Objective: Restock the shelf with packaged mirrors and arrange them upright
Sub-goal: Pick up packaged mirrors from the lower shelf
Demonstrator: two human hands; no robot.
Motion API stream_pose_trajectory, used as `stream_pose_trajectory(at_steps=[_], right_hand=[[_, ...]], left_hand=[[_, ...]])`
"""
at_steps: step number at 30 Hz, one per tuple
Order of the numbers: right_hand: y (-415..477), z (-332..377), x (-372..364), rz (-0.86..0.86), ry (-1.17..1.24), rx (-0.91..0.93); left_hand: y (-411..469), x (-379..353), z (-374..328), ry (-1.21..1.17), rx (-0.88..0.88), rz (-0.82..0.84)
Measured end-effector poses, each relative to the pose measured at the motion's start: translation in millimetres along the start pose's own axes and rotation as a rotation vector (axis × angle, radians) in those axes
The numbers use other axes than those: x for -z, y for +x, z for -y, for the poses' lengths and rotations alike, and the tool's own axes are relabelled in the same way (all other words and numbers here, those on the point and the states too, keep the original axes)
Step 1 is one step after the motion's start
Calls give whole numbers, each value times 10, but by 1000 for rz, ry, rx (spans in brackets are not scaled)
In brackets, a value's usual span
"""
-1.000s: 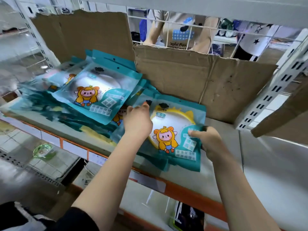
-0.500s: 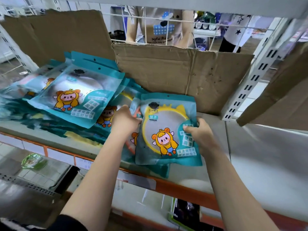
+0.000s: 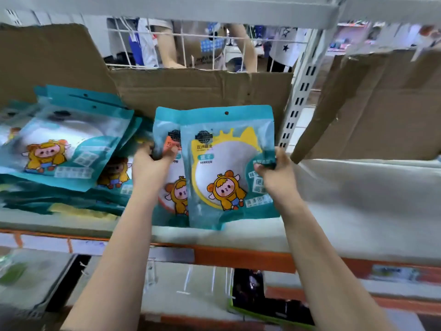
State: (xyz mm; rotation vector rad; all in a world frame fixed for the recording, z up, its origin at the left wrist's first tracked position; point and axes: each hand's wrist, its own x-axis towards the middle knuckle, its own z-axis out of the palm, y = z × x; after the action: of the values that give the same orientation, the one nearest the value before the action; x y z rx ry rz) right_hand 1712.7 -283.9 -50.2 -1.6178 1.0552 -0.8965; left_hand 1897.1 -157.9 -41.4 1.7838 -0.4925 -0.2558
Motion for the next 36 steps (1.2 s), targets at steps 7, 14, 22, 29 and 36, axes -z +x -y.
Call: stream_pose_trajectory(at_steps=[7,14,22,29,36], right_hand=[[-96,-188,916,-79,32,-37],[-257,-608,2616,-196,65,-89],[-658,-1158,4328,-443,140,-164],[-957,-1469,5226,-623,218,-206],[-1029,-1707,5934,-767,214,-244]], left_hand=[[-497,-681,-270,-178,-22,15],[-1291,-1967,-581,-397,13,80],[-2263,-3398,-810,-479,172,342],[-2983,-4226,-1209,-500,65,518],[-3393,-5068,-1467,-525,37,647]])
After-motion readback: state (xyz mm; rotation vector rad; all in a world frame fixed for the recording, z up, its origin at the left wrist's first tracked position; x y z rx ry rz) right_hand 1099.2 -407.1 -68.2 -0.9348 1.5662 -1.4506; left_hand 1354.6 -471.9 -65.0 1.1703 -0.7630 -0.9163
